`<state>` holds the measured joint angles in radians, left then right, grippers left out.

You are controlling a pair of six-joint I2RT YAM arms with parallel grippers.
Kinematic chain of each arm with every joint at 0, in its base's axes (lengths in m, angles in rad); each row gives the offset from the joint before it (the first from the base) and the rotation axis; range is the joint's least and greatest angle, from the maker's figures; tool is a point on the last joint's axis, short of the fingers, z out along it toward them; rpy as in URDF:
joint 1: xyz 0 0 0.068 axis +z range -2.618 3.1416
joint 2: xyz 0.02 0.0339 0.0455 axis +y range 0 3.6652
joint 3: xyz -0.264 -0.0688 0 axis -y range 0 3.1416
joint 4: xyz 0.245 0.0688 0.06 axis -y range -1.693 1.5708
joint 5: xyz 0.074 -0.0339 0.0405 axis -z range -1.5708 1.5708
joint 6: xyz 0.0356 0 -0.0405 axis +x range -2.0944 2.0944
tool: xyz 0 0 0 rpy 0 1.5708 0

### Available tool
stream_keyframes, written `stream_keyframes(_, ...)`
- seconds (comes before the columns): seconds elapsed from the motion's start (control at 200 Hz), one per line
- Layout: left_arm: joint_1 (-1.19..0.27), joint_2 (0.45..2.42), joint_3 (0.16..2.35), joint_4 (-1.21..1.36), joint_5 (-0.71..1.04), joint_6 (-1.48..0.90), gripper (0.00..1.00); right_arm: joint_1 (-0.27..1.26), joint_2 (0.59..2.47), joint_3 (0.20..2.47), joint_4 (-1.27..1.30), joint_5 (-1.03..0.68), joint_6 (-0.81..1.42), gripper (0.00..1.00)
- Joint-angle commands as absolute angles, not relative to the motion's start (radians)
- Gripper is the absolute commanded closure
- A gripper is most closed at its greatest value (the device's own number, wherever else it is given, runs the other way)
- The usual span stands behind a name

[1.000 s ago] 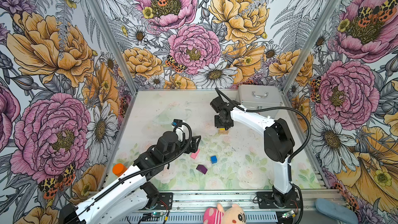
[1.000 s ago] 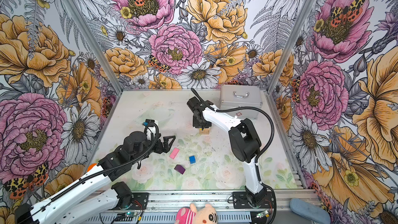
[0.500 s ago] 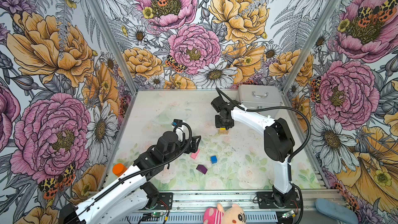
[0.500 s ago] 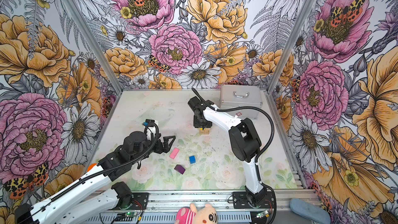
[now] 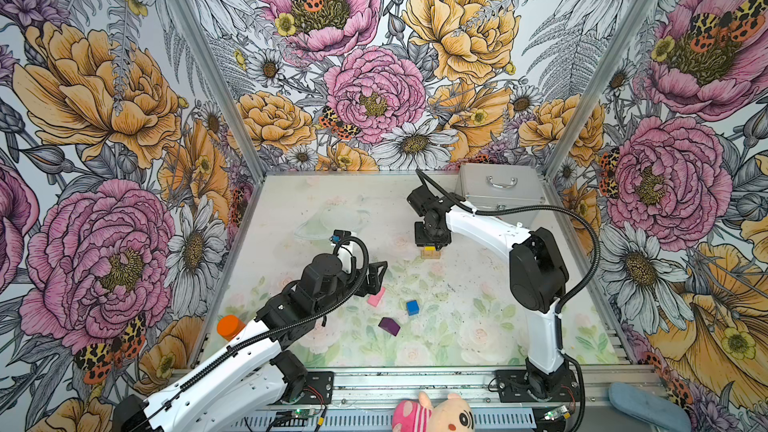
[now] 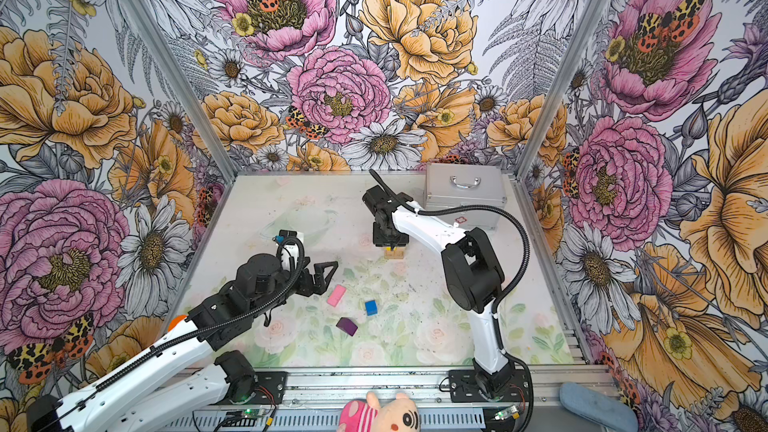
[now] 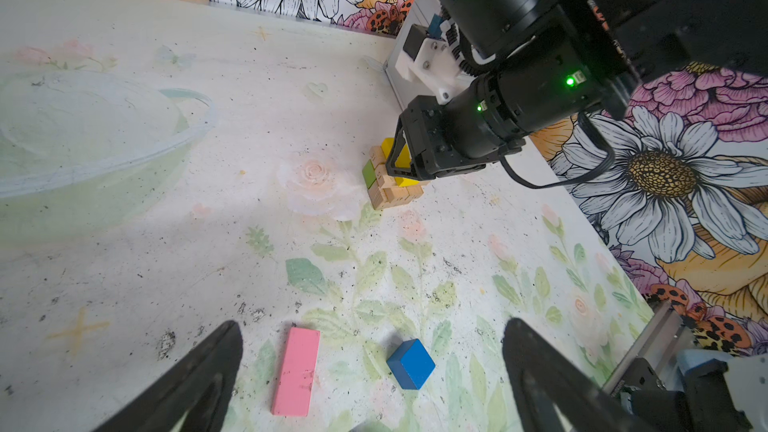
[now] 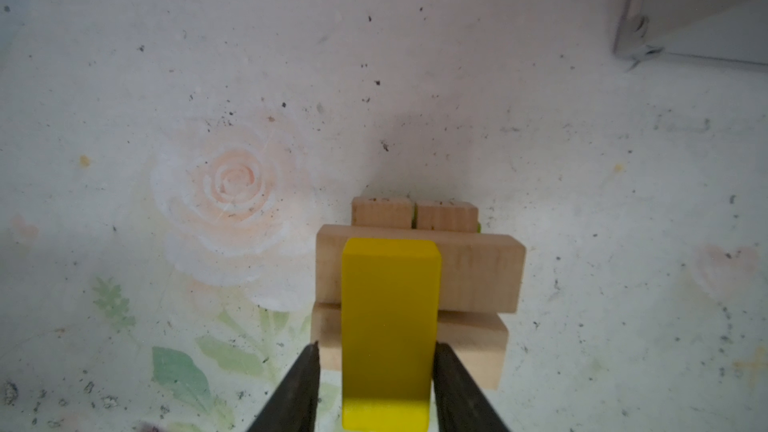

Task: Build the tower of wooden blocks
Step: 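Lower the yellow block onto the top of the wooden stack, then open the right gripper and raise it off the yellow block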

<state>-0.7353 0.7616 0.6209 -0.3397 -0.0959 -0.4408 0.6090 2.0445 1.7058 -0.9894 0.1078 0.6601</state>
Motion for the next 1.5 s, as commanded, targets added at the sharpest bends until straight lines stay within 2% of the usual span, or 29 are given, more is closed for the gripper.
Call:
stream_keyframes(0.0,-0.727,0.749,0.638,-0.333,-0.095,-0.429,0.01,0.604,2.068,1.741,-0.997,0.109,0.655,0.59)
stream_keyframes(0.515,-0.727,0.756,0.640,-0.334,-0.100,-0.426,0.01,0.601,2.085,1.764,-1.005,0.104,0.646,0.63)
stream_keyframes(0.981,-0.727,0.725,0.634,-0.362,-0.107,-0.450,0.01,0.601,1.958,1.756,-1.008,0.113,0.630,0.47)
stream_keyframes(1.231,-0.735,0.654,0.595,-0.417,-0.118,-0.518,0.01,0.620,1.828,1.704,-1.008,0.122,0.639,0.44)
stream_keyframes(1.496,-0.862,0.561,0.524,-0.466,-0.178,-0.613,0.01,0.696,1.696,1.570,-1.006,0.169,0.672,0.41)
